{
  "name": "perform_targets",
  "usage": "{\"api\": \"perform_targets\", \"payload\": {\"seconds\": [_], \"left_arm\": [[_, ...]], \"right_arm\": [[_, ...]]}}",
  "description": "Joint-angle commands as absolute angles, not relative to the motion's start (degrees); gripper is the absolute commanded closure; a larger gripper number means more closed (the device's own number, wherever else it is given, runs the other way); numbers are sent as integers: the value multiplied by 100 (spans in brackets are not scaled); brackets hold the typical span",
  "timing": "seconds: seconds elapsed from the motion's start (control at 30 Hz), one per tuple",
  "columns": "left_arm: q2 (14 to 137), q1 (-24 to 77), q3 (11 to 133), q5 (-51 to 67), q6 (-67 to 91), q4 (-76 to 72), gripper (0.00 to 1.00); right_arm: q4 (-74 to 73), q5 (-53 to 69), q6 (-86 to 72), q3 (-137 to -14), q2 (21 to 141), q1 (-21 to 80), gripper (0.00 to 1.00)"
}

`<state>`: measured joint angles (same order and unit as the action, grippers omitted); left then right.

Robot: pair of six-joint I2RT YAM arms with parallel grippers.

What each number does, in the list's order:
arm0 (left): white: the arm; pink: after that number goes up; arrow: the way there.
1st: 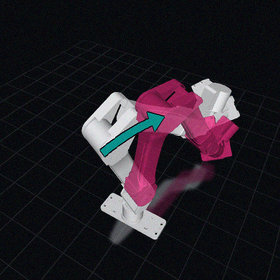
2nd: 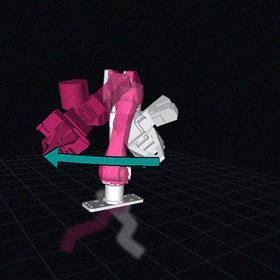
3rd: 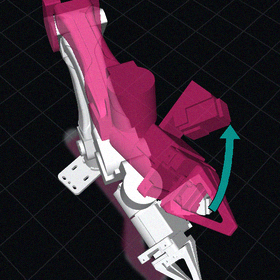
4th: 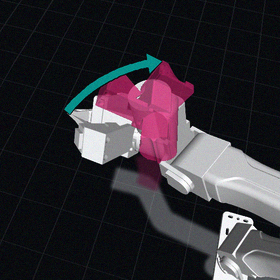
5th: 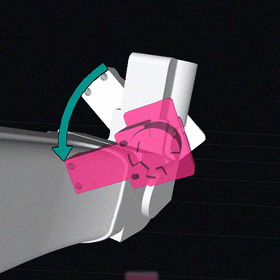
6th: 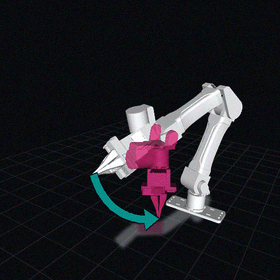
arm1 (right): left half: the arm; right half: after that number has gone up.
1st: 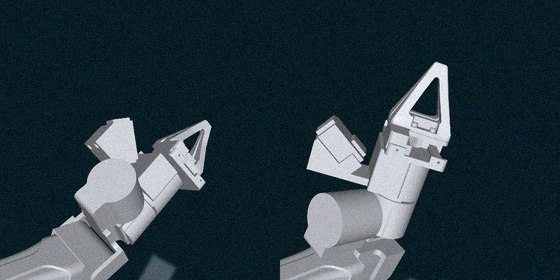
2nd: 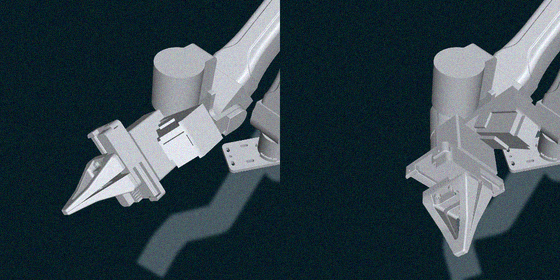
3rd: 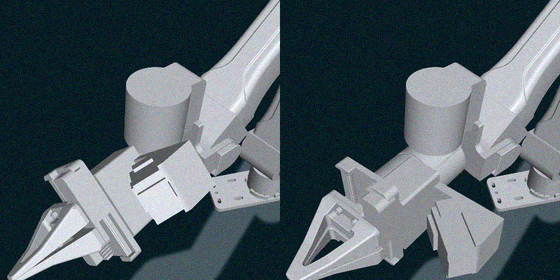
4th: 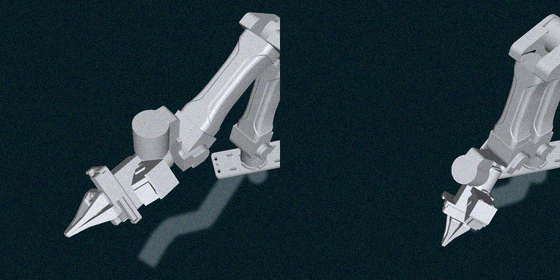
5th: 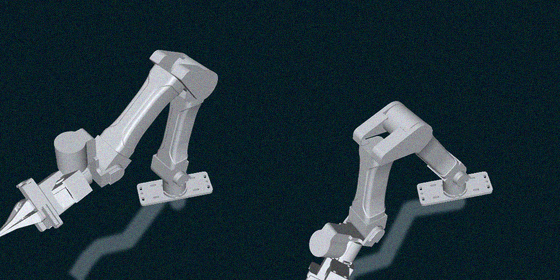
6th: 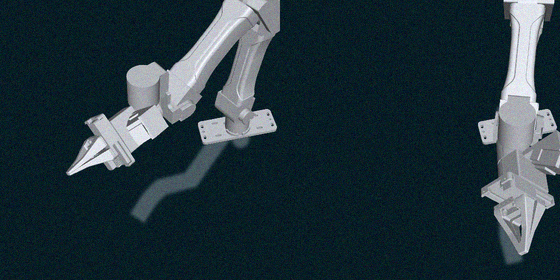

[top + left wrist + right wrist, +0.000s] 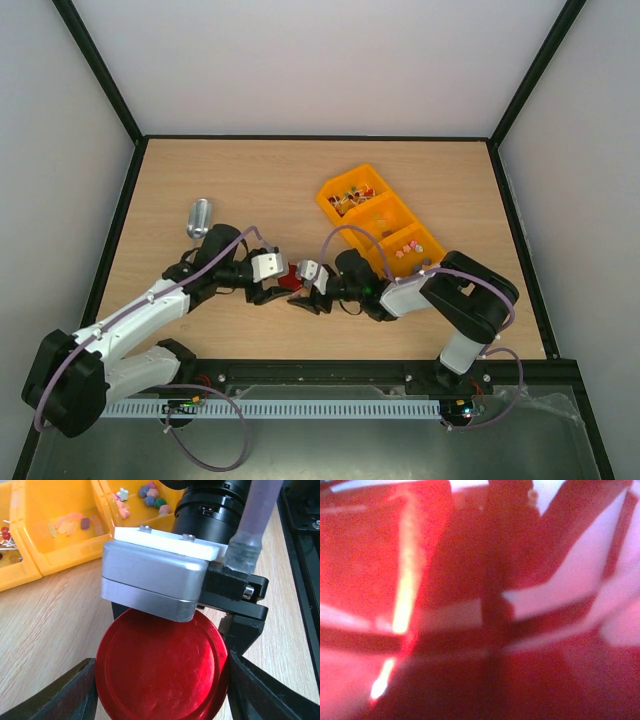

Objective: Pack the candies

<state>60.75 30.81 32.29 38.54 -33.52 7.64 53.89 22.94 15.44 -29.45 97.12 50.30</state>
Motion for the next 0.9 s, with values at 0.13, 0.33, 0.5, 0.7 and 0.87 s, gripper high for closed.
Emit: {"api": "perform_targets", "payload": {"seconds": [0.13, 0.33, 0.5, 0.7, 0.87], "left_arm": [[6262, 3086, 3119, 4032, -3732, 841, 62], [6226, 3076, 2901, 3477, -3500, 374, 62], [6237, 2889, 2825, 3072, -3587, 204, 61], [6734, 2236, 3141, 2901, -3919, 227, 59], [7494, 1578, 3703, 2835, -4027, 225, 57]], "right_arm": [[5295, 2836, 1753, -2947, 9649, 4913, 11], [5160, 2721, 1740, -2836, 9482, 4910, 1], [4964, 2605, 1775, -2737, 9258, 4905, 1], [4746, 2372, 1657, -2605, 8890, 4807, 1], [4525, 2352, 1622, -2496, 8659, 4717, 1]]}}
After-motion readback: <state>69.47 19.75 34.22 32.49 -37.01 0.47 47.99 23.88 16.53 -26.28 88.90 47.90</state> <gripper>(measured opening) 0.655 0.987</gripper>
